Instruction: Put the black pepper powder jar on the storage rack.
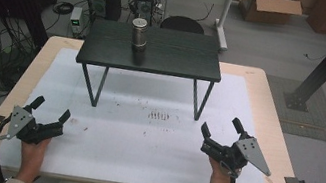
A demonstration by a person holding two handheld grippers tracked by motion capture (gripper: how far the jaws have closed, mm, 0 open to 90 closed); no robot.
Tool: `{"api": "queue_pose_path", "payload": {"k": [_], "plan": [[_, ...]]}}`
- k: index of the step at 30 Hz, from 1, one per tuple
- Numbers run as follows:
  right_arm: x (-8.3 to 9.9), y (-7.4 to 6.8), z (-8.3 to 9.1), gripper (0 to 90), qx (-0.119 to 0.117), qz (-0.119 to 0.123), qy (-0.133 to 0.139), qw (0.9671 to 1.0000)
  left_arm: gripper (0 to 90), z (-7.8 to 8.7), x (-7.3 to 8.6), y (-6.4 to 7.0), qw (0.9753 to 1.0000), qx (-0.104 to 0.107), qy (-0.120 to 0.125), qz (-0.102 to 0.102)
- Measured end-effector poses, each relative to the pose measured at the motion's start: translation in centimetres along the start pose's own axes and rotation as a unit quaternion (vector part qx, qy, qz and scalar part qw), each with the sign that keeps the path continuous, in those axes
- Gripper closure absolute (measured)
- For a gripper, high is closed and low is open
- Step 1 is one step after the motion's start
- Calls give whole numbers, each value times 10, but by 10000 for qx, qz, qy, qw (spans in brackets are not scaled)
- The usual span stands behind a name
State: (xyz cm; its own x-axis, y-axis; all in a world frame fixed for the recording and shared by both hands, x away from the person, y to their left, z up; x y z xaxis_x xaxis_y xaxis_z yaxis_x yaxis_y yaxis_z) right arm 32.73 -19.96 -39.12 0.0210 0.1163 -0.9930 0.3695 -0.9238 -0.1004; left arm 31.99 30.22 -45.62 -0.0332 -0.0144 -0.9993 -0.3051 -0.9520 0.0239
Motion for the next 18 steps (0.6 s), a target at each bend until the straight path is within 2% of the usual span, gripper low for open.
{"api": "queue_pose_path", "payload": {"k": [4, 9, 13, 15, 18], "plan": [[15, 7, 5, 0, 119, -33, -64, 9999, 4, 0, 0, 0, 10000, -1, 0, -2], [43, 14, 10, 0, 296, -11, -318, 9991, 4, 0, 0, 0, 10000, 6, -11, -3], [57, 17, 14, 0, 395, 30, -364, 9986, 4, 0, 0, 0, 10000, 7, -10, -2], [57, 16, 15, 0, 406, 87, -261, 9988, 4, 0, 0, 0, 10000, 6, -13, 4], [57, 14, 15, 0, 406, 207, -271, 9986, 4, 0, 0, 0, 10000, 2, -6, 1]]}}
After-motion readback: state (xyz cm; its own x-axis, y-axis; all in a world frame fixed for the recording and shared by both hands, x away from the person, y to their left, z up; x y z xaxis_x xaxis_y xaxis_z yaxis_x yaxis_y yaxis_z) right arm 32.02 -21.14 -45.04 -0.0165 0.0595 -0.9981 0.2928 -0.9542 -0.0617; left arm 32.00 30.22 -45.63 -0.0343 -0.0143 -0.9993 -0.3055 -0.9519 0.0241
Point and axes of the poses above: each handheld gripper's, and its own axes: z roughly backward along the jaws, x roughly out of its underside, y roughly to its right, the point moved 6 cm from there along -z, roughly forward along the jaws, and after that the axes turned 1 degree about x, right-handed, at the moved point
